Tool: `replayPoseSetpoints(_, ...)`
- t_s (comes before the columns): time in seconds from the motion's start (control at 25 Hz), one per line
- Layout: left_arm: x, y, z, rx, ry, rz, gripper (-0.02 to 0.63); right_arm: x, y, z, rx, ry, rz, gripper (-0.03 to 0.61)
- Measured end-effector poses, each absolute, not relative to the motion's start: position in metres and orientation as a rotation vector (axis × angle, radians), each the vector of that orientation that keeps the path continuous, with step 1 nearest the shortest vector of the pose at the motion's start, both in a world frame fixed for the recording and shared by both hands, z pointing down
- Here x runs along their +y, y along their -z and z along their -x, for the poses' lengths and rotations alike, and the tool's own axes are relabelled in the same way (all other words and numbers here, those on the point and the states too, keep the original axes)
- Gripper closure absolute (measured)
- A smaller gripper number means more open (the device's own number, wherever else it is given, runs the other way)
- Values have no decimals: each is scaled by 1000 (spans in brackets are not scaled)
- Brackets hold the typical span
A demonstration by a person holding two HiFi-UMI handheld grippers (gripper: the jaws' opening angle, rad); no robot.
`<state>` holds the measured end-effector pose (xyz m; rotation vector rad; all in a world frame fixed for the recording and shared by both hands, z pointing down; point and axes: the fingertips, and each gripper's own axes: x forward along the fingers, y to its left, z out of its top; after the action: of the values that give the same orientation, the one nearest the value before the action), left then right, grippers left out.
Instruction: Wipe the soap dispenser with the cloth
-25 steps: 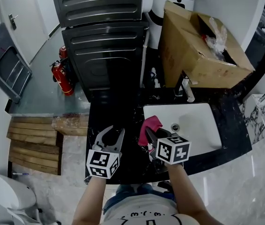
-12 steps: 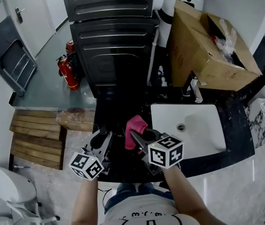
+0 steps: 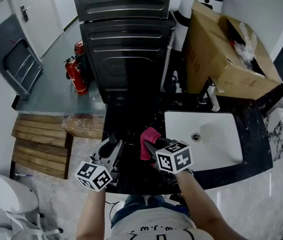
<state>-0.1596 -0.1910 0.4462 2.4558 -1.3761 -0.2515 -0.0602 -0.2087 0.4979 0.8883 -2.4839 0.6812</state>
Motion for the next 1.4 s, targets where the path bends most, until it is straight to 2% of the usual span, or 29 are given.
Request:
replayPoseSetpoints(0.36,-191,-447,163,-1341,241,-2458,514,-220,-446,96,-2665,-615,-794,529)
replayPoseSetpoints(0.6,-189,-449,167,-1343,256,-2439,514,-233,-450,113,-2641,-524,-757,529)
replayPoseSetpoints(1.0,-195,-445,158,-1321,180,-2513,515,-247,-517,56,-2314,-606,-974,529)
replayPoseSetpoints(1.4,-209,-441,96,-1235,-133,-2757,520,-241,-461,-11,-2481,-778,-1291,529)
